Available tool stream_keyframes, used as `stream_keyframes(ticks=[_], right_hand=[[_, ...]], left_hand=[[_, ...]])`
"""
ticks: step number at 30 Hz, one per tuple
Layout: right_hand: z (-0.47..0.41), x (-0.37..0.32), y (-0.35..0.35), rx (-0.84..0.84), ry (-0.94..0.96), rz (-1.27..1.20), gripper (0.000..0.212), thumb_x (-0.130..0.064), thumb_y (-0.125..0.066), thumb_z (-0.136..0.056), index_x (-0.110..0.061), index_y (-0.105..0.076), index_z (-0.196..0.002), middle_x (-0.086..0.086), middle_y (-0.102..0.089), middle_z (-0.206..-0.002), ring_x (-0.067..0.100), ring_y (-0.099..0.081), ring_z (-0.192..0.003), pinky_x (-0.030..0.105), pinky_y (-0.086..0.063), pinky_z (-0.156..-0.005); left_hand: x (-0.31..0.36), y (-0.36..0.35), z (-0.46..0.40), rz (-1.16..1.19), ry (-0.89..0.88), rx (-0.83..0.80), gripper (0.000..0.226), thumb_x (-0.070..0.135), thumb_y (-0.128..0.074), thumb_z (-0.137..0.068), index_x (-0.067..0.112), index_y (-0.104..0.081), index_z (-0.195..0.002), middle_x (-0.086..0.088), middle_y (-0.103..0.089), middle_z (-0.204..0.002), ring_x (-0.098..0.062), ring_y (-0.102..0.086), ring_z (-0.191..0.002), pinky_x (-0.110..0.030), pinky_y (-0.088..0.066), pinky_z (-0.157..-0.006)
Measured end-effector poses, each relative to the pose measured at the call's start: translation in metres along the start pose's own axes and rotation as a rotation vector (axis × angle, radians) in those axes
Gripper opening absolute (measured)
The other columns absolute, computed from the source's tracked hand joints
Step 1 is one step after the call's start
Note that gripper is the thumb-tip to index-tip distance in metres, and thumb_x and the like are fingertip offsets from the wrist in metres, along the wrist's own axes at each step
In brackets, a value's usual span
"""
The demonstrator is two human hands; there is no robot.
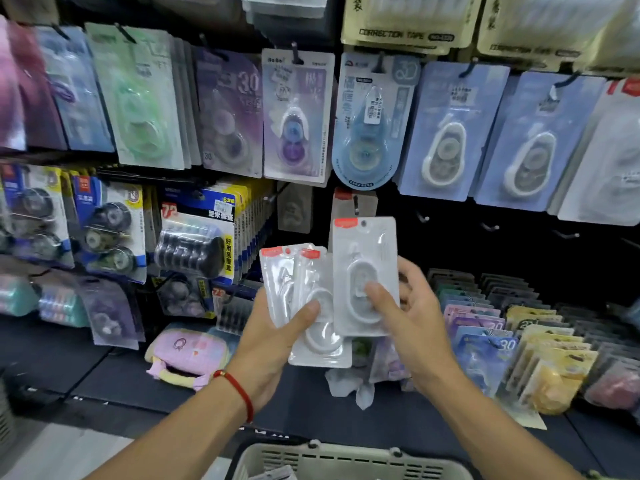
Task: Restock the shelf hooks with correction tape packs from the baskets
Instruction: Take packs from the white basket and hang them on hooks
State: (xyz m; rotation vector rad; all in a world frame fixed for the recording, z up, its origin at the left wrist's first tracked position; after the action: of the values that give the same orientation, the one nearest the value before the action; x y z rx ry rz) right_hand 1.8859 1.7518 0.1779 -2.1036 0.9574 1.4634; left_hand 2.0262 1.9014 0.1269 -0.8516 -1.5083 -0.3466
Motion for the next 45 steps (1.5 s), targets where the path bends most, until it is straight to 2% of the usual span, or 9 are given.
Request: stream_keyframes(ticks=[5,10,21,25,29,33,36,39,45], right_hand=[[-0.027,-0.011,0.004,0.019,0.022,0.026,0.037,-0.033,-0.070,-0.100,-0.042,-0.055,-0.133,-0.014,-0.079,-0.109,0.005,-0.076,-0.097,0.016,-0.057,-0.073],[-0.040,-0.003,-0.006,0.022,-0.003,-0.013,0.040,-0.031,-0.071,-0.100,-0.032,-0.058,-0.138,-0.011,-0.081,-0.105,0.008,-0.078,-0.094,0.018,-0.059,-0.070],[-0.035,0.010,-0.004,0.212,0.038,0.154,0.019,-0.044,-0.073,-0.097,-0.046,-0.062,-0.112,-0.019,-0.078,-0.100,0.001,-0.074,-0.089,0.016,-0.055,-0.068],[-0.062,0.023,-0.003,0.215,0.016,0.341,0.029,-0.047,-0.068,-0.099,-0.031,-0.063,-0.124,-0.019,-0.071,-0.094,-0.006,-0.067,-0.087,0.009,-0.047,-0.066],[-0.104,0.046,-0.002,0.159,-0.129,0.544,0.058,-0.050,-0.059,-0.104,-0.020,-0.048,-0.152,0.011,-0.061,-0.139,0.032,-0.057,-0.129,0.044,-0.049,-0.103],[-0.106,0.059,-0.008,0.070,-0.292,0.543,0.072,-0.054,-0.058,-0.103,-0.019,-0.036,-0.162,0.014,-0.045,-0.159,0.035,-0.051,-0.139,0.044,-0.044,-0.111],[-0.068,0.051,-0.020,0.022,-0.247,0.255,0.042,-0.062,-0.061,-0.097,-0.033,-0.070,-0.125,-0.008,-0.074,-0.120,0.016,-0.070,-0.110,0.045,-0.058,-0.101],[-0.028,0.028,-0.047,-0.179,-0.175,0.166,0.052,-0.084,-0.071,-0.073,-0.041,-0.079,-0.101,-0.012,-0.078,-0.092,0.005,-0.073,-0.081,0.030,-0.061,-0.074],[-0.006,0.017,-0.066,-0.295,-0.131,0.137,0.022,-0.034,-0.082,-0.089,-0.027,-0.076,-0.109,-0.005,-0.081,-0.097,0.013,-0.076,-0.089,0.030,-0.062,-0.081]], left_hand=[[0.014,0.038,0.003,-0.149,-0.110,0.262,0.063,0.047,-0.080,-0.080,0.043,-0.052,-0.135,0.026,-0.071,-0.120,0.004,-0.067,-0.111,-0.028,-0.050,-0.095],[0.027,0.051,0.006,-0.157,-0.178,0.349,0.076,0.058,-0.071,-0.071,0.040,-0.049,-0.141,0.016,-0.067,-0.130,-0.010,-0.064,-0.124,-0.039,-0.050,-0.106],[0.035,0.055,0.012,-0.111,-0.191,0.374,0.071,0.062,-0.063,-0.072,0.041,-0.054,-0.138,0.019,-0.069,-0.127,-0.003,-0.064,-0.119,-0.035,-0.050,-0.103],[0.033,0.047,0.012,-0.130,-0.187,0.325,0.063,0.052,-0.065,-0.083,0.038,-0.051,-0.143,0.017,-0.068,-0.131,-0.006,-0.064,-0.123,-0.039,-0.050,-0.108],[0.029,0.037,0.011,-0.135,-0.184,0.301,0.057,0.044,-0.064,-0.086,0.037,-0.051,-0.142,0.020,-0.069,-0.126,0.001,-0.065,-0.117,-0.028,-0.050,-0.100],[0.022,0.030,0.007,-0.175,-0.158,0.271,0.038,0.025,-0.065,-0.102,0.045,-0.052,-0.132,0.032,-0.068,-0.113,0.013,-0.064,-0.105,-0.007,-0.049,-0.083],[0.023,0.028,0.003,-0.171,-0.161,0.265,0.041,0.023,-0.066,-0.102,0.039,-0.053,-0.137,0.024,-0.069,-0.116,0.009,-0.065,-0.107,-0.012,-0.050,-0.086],[0.030,0.025,0.003,-0.181,-0.203,0.253,0.051,0.039,-0.067,-0.090,0.036,-0.053,-0.139,0.019,-0.068,-0.122,0.005,-0.066,-0.110,-0.010,-0.051,-0.084],[0.027,0.022,0.005,-0.179,-0.214,0.226,0.068,0.054,-0.075,-0.079,0.035,-0.051,-0.140,0.018,-0.070,-0.124,0.001,-0.069,-0.113,-0.018,-0.057,-0.086]])
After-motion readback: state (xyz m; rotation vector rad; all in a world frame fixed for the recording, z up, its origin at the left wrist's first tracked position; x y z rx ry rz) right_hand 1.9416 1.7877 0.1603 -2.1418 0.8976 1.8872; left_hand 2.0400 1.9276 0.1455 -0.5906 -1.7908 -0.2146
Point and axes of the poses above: each hand's wrist, its own z-axis away from the middle knuckle, its own y-axis out of the back of the hand, x = y × z, the point moved 10 cm from there along -z, towards the middle knuckle
